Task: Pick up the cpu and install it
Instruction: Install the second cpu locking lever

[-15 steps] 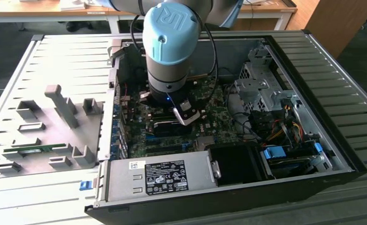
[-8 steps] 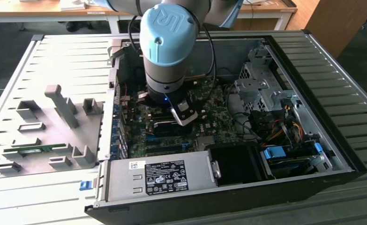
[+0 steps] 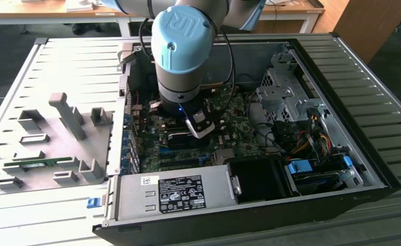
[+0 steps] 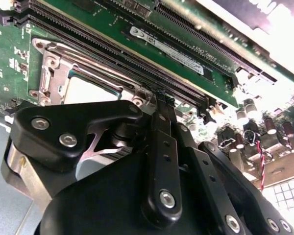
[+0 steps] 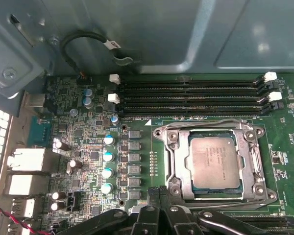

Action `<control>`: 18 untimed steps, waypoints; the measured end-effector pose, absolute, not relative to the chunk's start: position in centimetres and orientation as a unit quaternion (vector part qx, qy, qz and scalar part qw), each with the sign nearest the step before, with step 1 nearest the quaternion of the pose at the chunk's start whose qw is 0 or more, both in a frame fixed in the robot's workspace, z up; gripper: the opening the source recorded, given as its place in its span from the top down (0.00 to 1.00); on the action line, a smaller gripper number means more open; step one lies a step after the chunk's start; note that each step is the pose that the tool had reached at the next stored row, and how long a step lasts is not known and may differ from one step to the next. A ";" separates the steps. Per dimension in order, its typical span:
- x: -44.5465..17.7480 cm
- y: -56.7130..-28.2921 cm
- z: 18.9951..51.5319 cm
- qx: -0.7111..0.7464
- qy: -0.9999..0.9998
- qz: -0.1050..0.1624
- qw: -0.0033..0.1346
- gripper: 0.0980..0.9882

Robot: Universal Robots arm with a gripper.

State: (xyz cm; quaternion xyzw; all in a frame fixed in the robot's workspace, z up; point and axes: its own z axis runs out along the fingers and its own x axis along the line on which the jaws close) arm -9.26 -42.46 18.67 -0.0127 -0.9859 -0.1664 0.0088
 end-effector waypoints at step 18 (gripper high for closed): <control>-9.3 -42.5 22.2 -0.013 -0.986 -0.166 0.009 0.99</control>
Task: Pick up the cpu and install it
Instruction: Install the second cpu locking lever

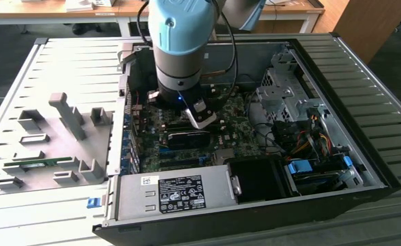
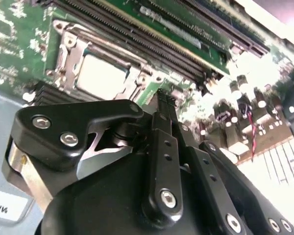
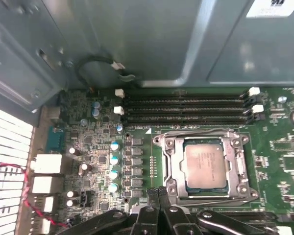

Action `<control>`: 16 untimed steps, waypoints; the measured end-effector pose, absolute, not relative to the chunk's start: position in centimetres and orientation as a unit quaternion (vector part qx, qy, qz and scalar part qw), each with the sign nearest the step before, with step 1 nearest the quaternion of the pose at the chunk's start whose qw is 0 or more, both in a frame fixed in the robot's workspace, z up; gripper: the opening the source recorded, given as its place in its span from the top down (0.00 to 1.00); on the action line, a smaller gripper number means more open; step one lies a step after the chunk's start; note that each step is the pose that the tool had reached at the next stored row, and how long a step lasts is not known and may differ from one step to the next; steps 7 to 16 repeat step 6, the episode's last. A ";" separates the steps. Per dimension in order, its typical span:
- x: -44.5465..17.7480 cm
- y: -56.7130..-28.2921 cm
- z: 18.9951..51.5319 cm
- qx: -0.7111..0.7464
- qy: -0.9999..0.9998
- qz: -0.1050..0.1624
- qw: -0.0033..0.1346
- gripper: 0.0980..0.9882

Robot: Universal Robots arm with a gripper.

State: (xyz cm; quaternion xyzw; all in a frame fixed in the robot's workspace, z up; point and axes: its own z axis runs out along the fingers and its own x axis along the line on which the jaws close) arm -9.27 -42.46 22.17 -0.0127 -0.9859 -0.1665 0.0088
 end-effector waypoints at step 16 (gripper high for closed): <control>-9.3 -42.5 23.8 -0.013 -0.986 -0.167 0.009 0.99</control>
